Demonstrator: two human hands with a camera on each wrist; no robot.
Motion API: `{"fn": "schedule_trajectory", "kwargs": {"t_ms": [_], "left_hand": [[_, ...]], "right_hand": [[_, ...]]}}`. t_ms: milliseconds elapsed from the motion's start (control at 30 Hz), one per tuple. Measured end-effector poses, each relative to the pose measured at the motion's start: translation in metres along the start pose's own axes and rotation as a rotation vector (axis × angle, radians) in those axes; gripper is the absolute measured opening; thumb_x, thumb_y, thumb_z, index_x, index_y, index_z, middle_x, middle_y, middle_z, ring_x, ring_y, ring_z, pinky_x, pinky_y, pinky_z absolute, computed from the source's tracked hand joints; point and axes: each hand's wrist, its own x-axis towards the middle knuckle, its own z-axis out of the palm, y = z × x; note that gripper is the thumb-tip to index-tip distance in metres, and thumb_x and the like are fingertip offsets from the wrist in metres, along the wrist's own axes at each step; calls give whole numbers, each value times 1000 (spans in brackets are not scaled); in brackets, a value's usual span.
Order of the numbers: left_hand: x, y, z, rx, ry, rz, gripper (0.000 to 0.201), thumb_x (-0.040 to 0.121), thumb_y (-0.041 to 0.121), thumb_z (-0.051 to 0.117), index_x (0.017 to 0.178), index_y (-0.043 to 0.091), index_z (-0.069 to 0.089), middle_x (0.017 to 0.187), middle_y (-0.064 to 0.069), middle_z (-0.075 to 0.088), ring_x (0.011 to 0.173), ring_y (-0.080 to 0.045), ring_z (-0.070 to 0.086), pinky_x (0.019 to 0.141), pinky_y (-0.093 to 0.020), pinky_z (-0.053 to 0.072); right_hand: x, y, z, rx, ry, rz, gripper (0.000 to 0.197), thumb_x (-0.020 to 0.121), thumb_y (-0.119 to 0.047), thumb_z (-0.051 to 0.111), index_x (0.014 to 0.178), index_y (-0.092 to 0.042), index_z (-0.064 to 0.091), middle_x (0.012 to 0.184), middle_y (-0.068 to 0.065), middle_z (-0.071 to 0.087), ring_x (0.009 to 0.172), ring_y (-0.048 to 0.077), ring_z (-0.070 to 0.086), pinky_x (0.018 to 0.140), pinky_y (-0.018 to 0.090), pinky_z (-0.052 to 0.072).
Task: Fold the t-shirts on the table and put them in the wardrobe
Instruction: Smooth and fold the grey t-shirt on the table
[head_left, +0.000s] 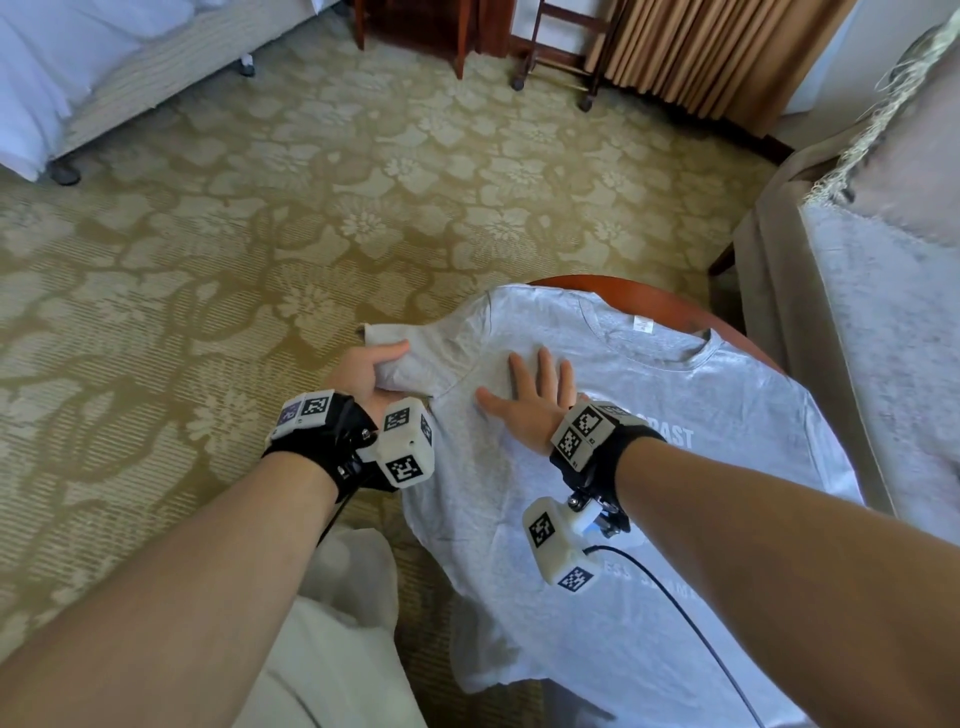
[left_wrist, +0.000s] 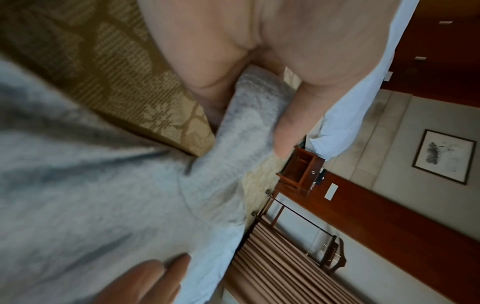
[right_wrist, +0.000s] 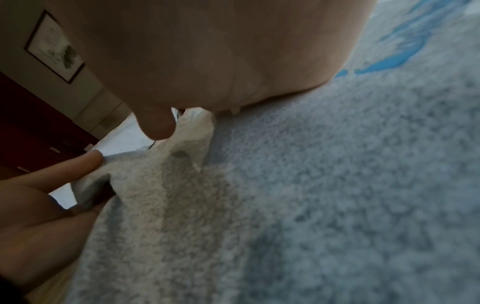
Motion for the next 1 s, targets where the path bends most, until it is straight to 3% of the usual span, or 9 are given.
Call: {"fn": "schedule_trajectory", "kwargs": {"t_ms": [100,267,333,433,633,733,833,900,1000], "left_hand": [[-4,8,9,59,16,68,16,91,8,55,94,1,69,81,-14,75,69,-28,73,61,-32,58],[-4,20,22,32,10,263,50,72,-11,62,122,-6,60,118,-22,67,104,-37,67,89,-48,56],[-4,22,28,74,46,334,45,57,-14,66,101,-4,66,106,-22,69,96,-37,68,88,-51,55],[-6,21,40,342,130,461,36,58,-18,68,56,16,60,67,-4,62,73,-24,60,70,-37,50],[-21,10,73,984,-37,757,39,64,-17,63,56,20,57,65,9,58,55,4,51,55,-12,38],[-18,-1,85,1283,-165,689,30,69,-9,68,67,21,64,86,8,66,83,-2,62,71,-17,48],[-12,-21,94,1593,-347,435,28,72,9,79,94,23,69,148,4,44,136,-17,42,109,-34,39],[-7,-31,97,1640,-383,308,37,72,24,83,105,26,67,160,5,24,147,-15,24,117,-35,26],[-7,-39,101,1591,-333,258,34,74,32,82,104,24,67,159,4,26,146,-17,27,114,-31,26]], "right_hand": [[1,1,0,39,5,1,85,83,-79,30,151,-43,-6,155,-15,-31,140,18,-36,115,57,-13],[-2,-5,-7,164,27,-7,80,87,-74,31,153,-37,6,159,-10,-22,143,20,-30,117,55,-10],[-4,-10,-16,310,53,-30,79,88,-68,38,153,-26,22,162,1,-4,148,24,-13,120,50,-3],[-5,-11,-29,756,137,-37,78,87,-55,54,146,-7,36,153,14,33,143,30,28,118,40,22],[-10,7,-51,973,230,62,62,98,-42,46,145,-3,37,148,14,41,136,27,40,105,29,35],[-13,22,-61,943,282,112,58,101,-44,39,141,-3,42,145,15,45,134,28,43,102,29,37],[-14,38,-70,836,316,145,62,102,-47,28,143,-1,39,147,19,40,136,31,39,110,35,32],[-16,48,-74,768,334,165,64,103,-48,22,144,0,36,149,21,37,137,33,36,114,40,29],[-23,64,-81,766,354,240,67,102,-51,22,144,-1,35,149,19,37,137,32,36,113,39,30]]}}
